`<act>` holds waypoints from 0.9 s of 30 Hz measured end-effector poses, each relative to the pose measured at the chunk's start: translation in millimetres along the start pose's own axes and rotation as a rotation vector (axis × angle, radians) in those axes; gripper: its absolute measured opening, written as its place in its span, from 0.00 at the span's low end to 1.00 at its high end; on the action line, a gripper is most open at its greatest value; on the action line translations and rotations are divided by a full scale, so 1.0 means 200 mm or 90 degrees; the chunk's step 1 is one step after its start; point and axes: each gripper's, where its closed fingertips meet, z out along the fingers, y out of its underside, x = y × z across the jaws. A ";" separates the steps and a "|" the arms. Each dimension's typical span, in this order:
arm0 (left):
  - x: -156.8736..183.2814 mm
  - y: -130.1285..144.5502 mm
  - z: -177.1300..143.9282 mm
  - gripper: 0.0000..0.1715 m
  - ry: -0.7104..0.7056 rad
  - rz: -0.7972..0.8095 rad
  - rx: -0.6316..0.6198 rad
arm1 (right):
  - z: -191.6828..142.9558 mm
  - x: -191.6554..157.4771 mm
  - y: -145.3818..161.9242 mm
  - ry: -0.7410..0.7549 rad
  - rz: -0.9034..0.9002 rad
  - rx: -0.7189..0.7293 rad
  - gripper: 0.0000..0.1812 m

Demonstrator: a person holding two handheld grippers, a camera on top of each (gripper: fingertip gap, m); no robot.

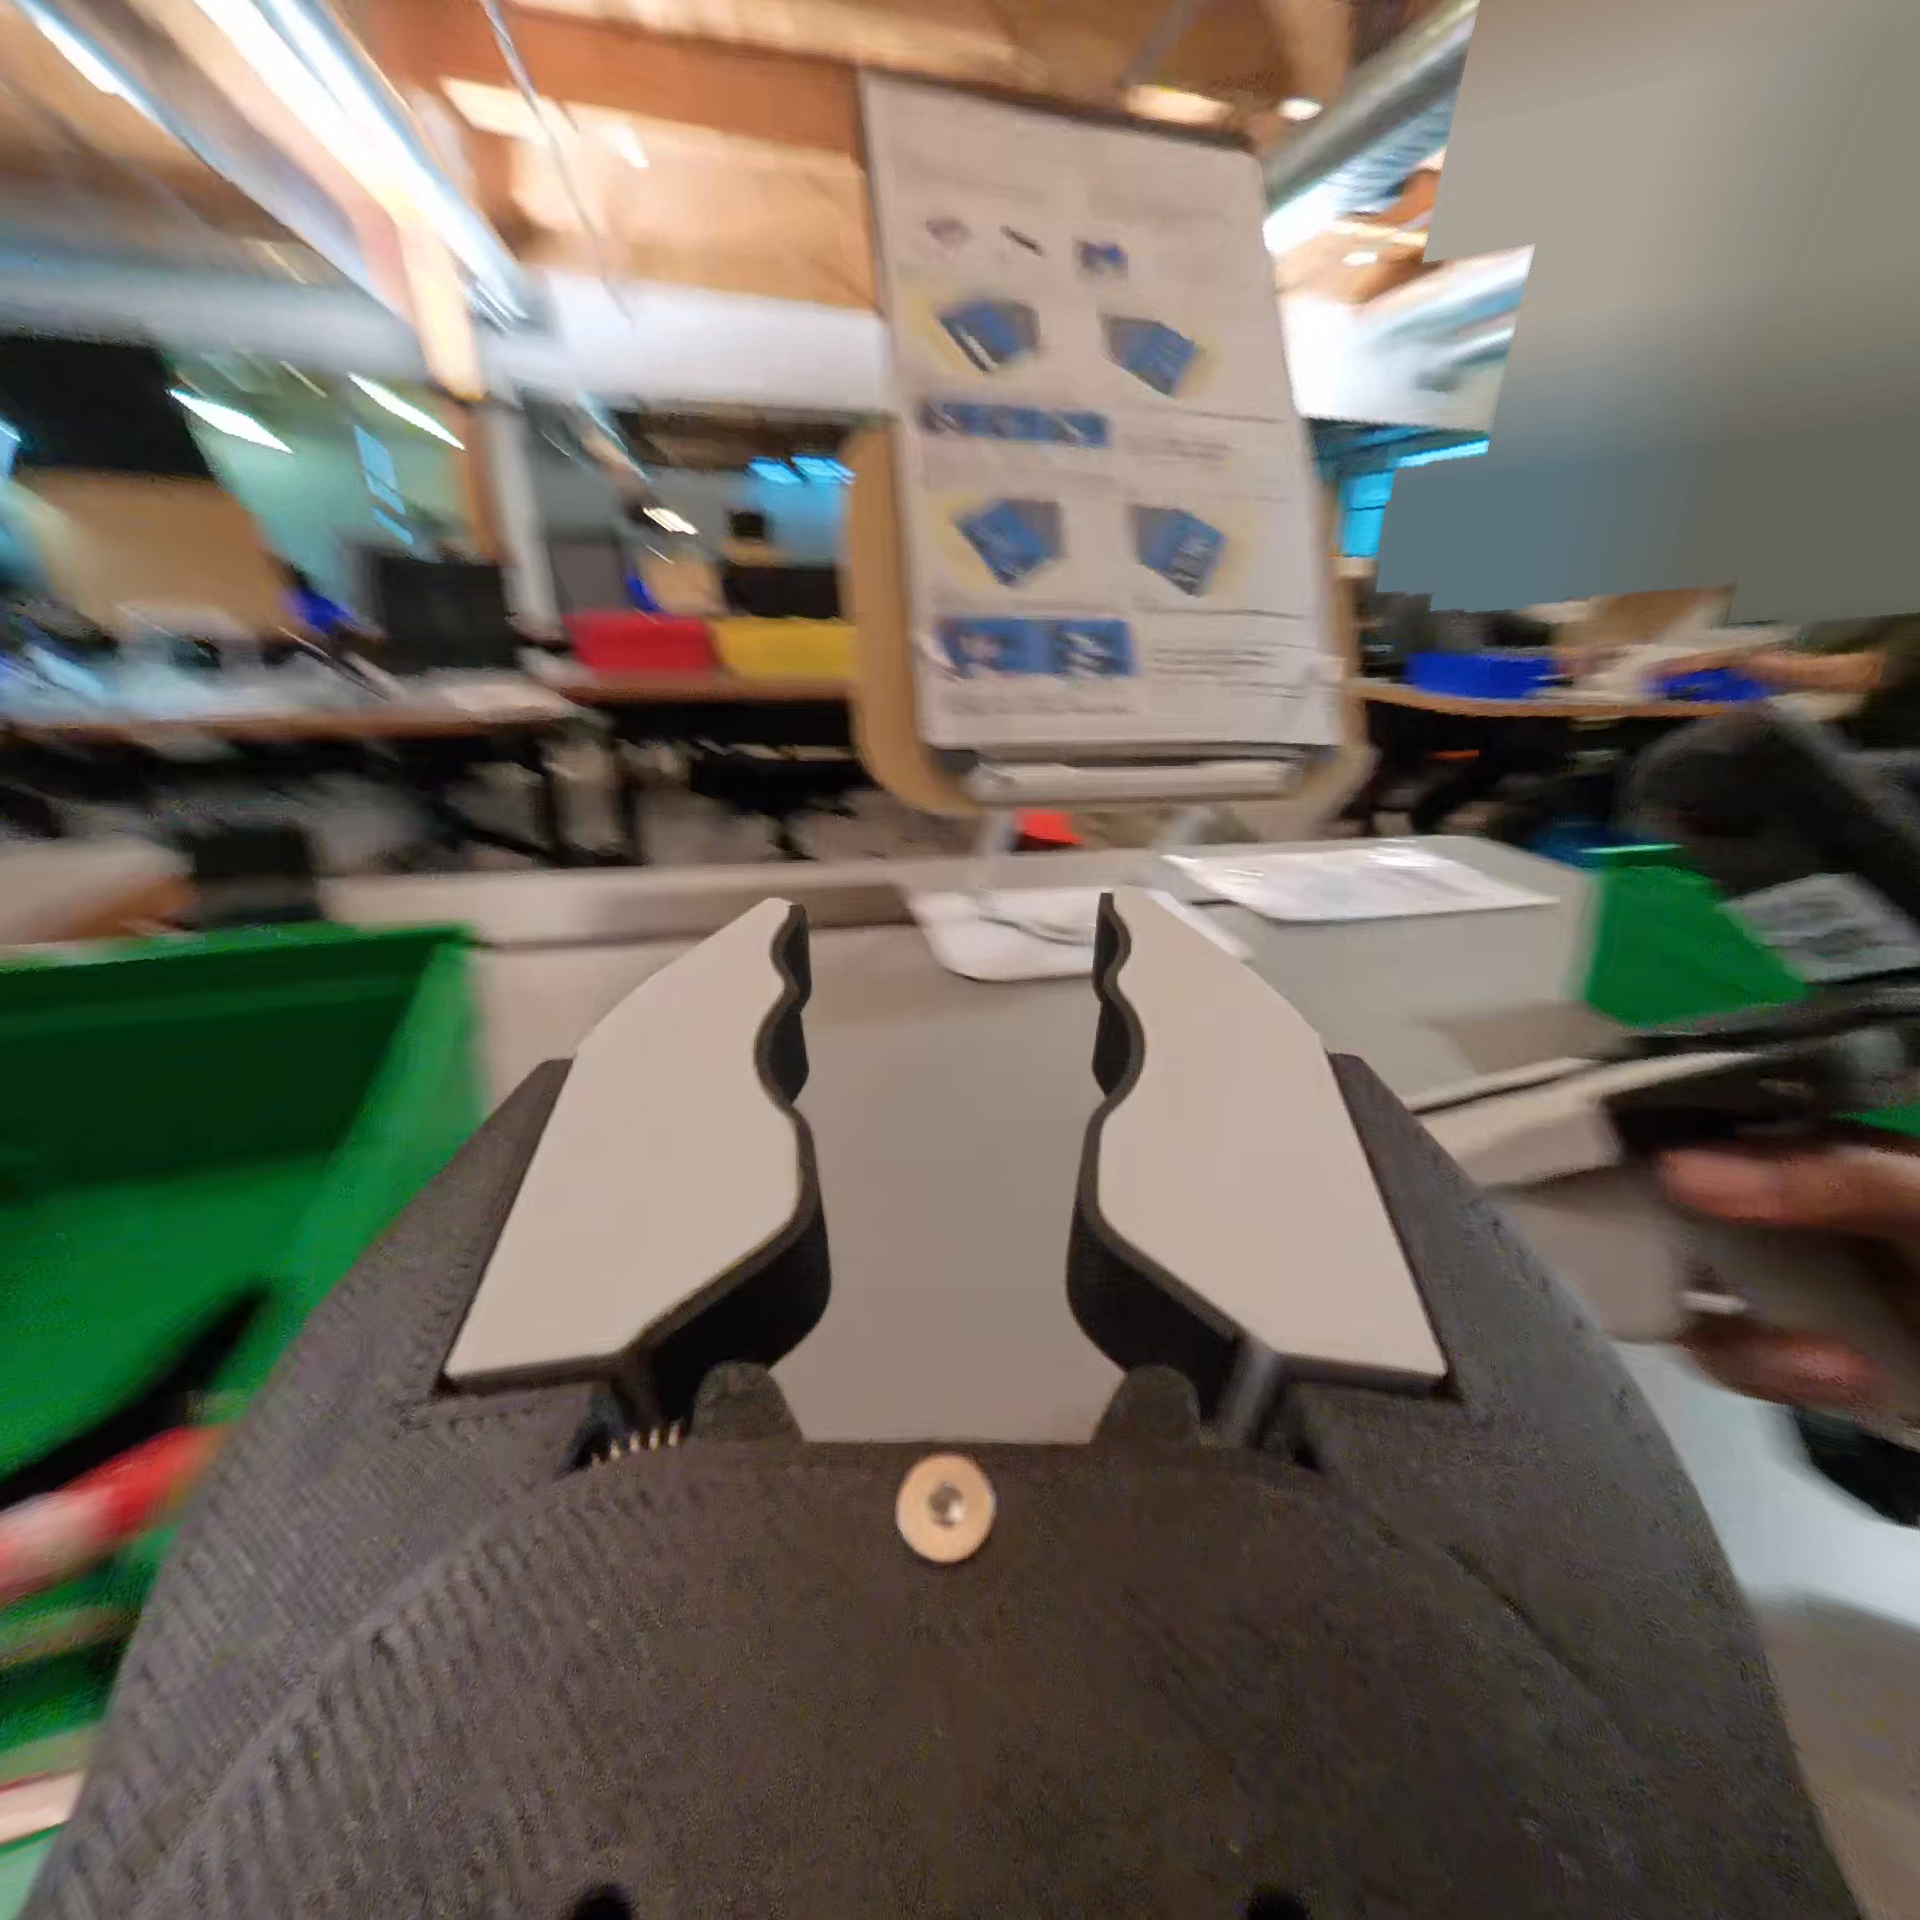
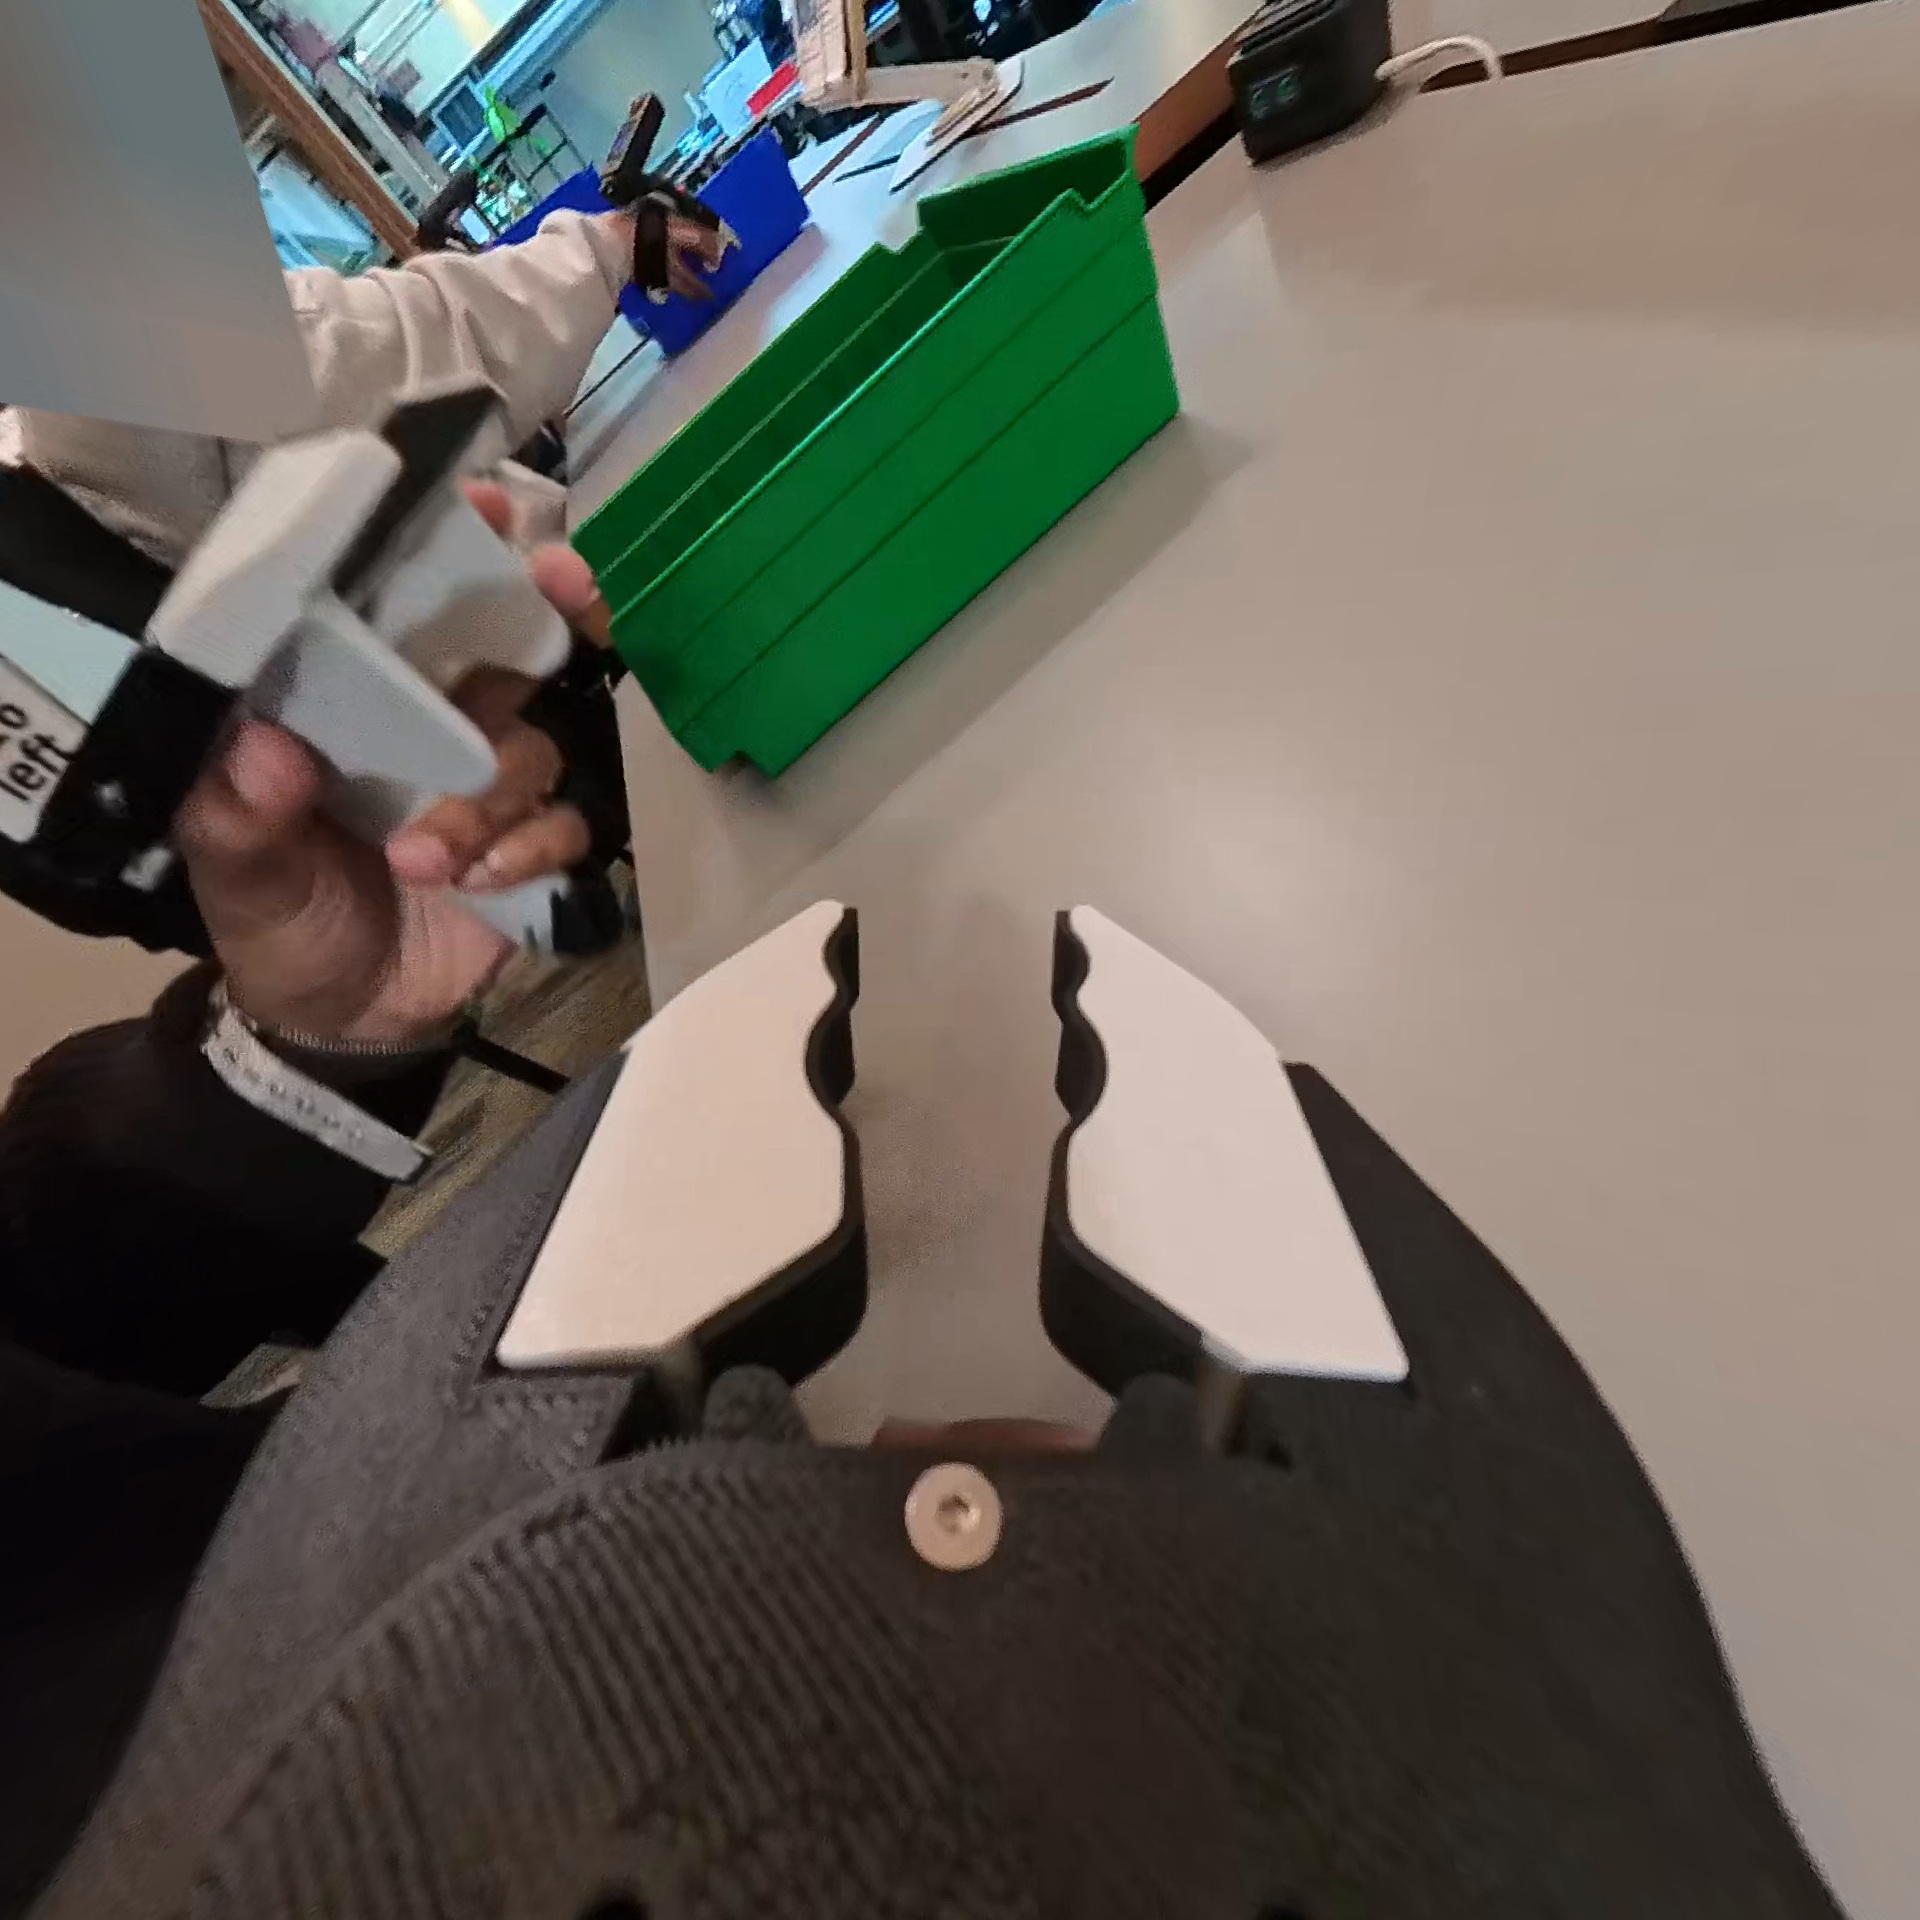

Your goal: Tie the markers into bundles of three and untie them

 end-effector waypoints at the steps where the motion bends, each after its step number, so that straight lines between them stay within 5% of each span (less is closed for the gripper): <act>1: -0.13 -0.05 -0.04 0.31 -0.058 0.068 0.009 | 0.01 -0.01 0.00 -0.008 0.000 -0.004 0.20; 4: -0.60 -0.17 -0.17 0.34 -0.237 0.239 -0.073 | 0.04 -0.03 0.00 -0.024 0.006 -0.009 0.20; 8: -0.92 0.00 -0.22 0.24 -0.146 0.289 -0.330 | 0.06 -0.04 0.00 -0.036 0.017 -0.009 0.20; 11: -0.97 0.33 -0.23 0.28 0.068 0.274 -0.533 | 0.05 -0.05 -0.02 -0.041 0.022 -0.002 0.20; 16: -1.07 0.61 -0.25 0.25 0.220 0.269 -0.696 | 0.02 -0.05 -0.04 -0.034 0.015 0.020 0.20; 22: -1.12 0.79 -0.27 0.24 0.294 0.357 -0.799 | -0.03 0.02 0.01 0.013 0.027 0.027 0.21; 24: -1.15 0.83 -0.26 0.15 0.290 0.401 -0.826 | -0.05 0.05 0.02 0.029 0.038 0.031 0.20; 27: -1.15 0.80 -0.25 0.13 0.307 0.412 -0.815 | -0.09 0.08 0.02 0.043 0.054 0.045 0.20</act>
